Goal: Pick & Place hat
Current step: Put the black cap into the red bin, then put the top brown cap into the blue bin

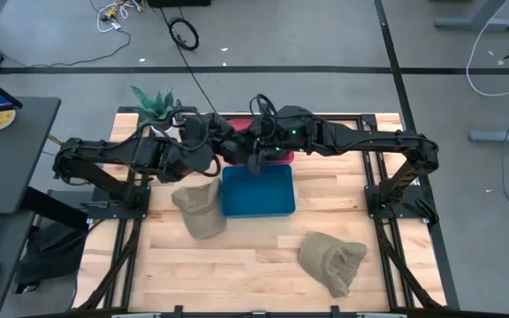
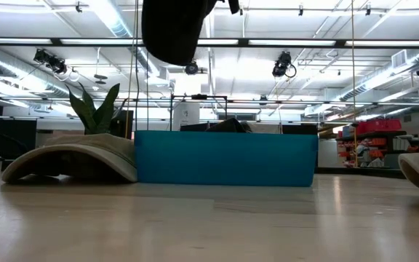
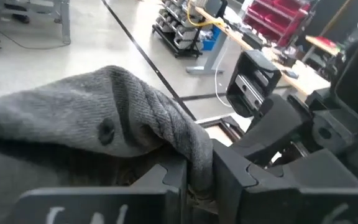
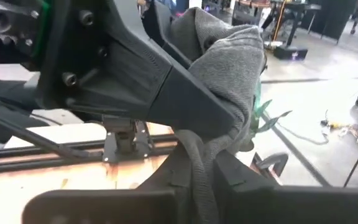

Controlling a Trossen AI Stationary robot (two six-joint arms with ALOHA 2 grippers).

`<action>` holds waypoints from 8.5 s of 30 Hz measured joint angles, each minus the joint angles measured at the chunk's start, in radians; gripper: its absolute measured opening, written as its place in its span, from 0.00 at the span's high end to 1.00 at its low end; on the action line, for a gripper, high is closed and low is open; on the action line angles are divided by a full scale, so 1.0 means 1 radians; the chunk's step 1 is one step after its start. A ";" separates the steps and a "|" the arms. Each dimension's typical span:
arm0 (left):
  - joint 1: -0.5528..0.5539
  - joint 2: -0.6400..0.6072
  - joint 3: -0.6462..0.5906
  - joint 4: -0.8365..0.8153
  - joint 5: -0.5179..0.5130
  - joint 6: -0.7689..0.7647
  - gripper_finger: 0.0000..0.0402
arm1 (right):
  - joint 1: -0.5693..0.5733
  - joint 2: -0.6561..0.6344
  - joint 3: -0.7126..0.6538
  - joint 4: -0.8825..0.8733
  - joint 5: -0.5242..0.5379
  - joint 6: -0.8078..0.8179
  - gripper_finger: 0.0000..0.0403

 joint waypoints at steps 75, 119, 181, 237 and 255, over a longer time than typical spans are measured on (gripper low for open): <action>0.056 -0.013 0.001 -0.070 0.515 0.993 0.34 | -0.049 -0.141 0.000 -0.436 -0.386 -0.094 0.97; 0.167 -0.004 0.001 -0.206 -0.009 0.526 0.98 | -0.138 -0.159 -0.016 -0.026 -0.389 1.547 0.20; 0.063 -0.039 0.000 -0.105 0.205 0.518 0.63 | -0.373 0.018 -0.029 -0.121 -0.538 1.083 0.93; 0.007 -0.088 0.000 -0.299 0.167 0.271 0.63 | -0.441 0.358 -0.028 -0.510 -0.305 0.648 0.75; 0.006 -0.088 -0.096 -0.336 0.107 0.243 0.63 | -0.453 0.069 -0.029 -0.586 -0.299 0.601 0.32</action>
